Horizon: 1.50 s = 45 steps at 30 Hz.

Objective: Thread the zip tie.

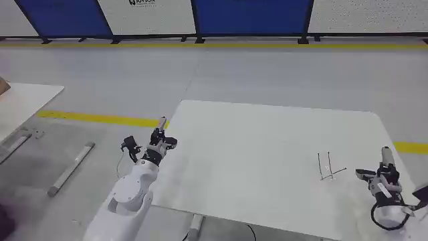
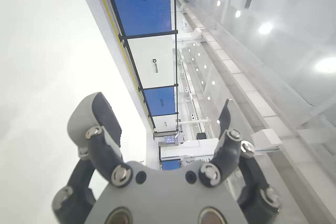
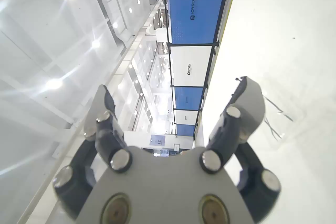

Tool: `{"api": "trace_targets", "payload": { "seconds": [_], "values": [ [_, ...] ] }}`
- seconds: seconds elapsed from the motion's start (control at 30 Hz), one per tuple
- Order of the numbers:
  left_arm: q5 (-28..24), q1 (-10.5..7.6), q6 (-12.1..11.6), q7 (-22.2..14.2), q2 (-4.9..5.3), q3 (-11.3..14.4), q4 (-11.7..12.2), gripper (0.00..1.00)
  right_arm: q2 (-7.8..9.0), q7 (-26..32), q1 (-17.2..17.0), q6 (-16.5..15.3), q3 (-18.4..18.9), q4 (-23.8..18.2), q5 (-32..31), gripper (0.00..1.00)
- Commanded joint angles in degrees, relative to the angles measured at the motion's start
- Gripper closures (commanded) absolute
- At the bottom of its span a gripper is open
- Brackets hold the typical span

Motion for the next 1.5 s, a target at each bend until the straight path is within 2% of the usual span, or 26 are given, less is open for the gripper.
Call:
{"api": "trace_targets", "payload": {
  "seconds": [0.0, 0.13, 0.27, 0.3, 0.33, 0.43, 0.93, 1.0, 1.03, 1.13, 1.27, 1.37, 1.47],
  "values": [
    [0.00, 0.00, 0.00, 0.00, 0.00, 0.00, 0.00, 0.00, 0.06, 1.82, 0.18, -0.34, 0.21, -0.16, 0.24, 0.00],
    [0.00, 0.00, 0.00, 0.00, 0.00, 0.00, 0.00, 0.00, 0.90, 13.92, 0.98, 1.86, 3.58, 0.43, 0.38, 0.00],
    [0.00, 0.00, 0.00, 0.00, 0.00, 0.00, 0.00, 0.00, 1.73, 22.80, 2.33, 4.89, 8.57, 1.16, 2.20, 0.00],
    [0.00, 0.00, 0.00, 0.00, 0.00, 0.00, 0.00, 0.00, 2.09, 26.26, 2.61, 5.54, 9.10, 1.05, 0.27, 0.00],
    [0.00, 0.00, 0.00, 0.00, 0.00, 0.00, 0.00, 0.00, 2.76, 32.30, 3.37, 5.80, 9.97, 1.47, -3.80, 0.00],
    [0.00, 0.00, 0.00, 0.00, 0.00, 0.00, 0.00, 0.00, 3.83, 43.30, 7.30, 7.36, 11.98, 6.62, -4.65, 0.00],
    [0.00, 0.00, 0.00, 0.00, 0.00, 0.00, 0.00, 0.00, 3.94, 44.14, 7.82, 7.34, 12.29, 7.39, -4.79, 0.00],
    [0.00, 0.00, 0.00, 0.00, 0.00, 0.00, 0.00, 0.00, 4.14, 48.42, 8.51, 7.82, 12.27, 7.03, -3.43, 0.00],
    [0.00, 0.00, 0.00, 0.00, 0.00, 0.00, 0.00, 0.00, 4.78, 54.95, 10.38, 8.98, 13.95, 8.59, -2.65, 0.00],
    [0.00, 0.00, 0.00, 0.00, 0.00, 0.00, 0.00, 0.00, 6.23, 64.04, 14.86, 9.58, 16.98, 11.71, -5.11, 0.00],
    [0.00, 0.00, 0.00, 0.00, 0.00, 0.00, 0.00, 0.00, 7.87, 73.54, 21.23, 10.72, 18.28, 17.27, -7.12, 0.00],
    [0.00, 0.00, 0.00, 0.00, 0.00, 0.00, 0.00, 0.00, 8.77, 78.84, 26.45, 11.34, 15.59, 22.23, -10.15, 0.00],
    [0.00, 0.00, 0.00, 0.00, 0.00, 0.00, 0.00, 0.00, 9.28, 79.64, 31.66, 11.36, 10.69, 28.09, -13.53, 0.00]
  ]
}}
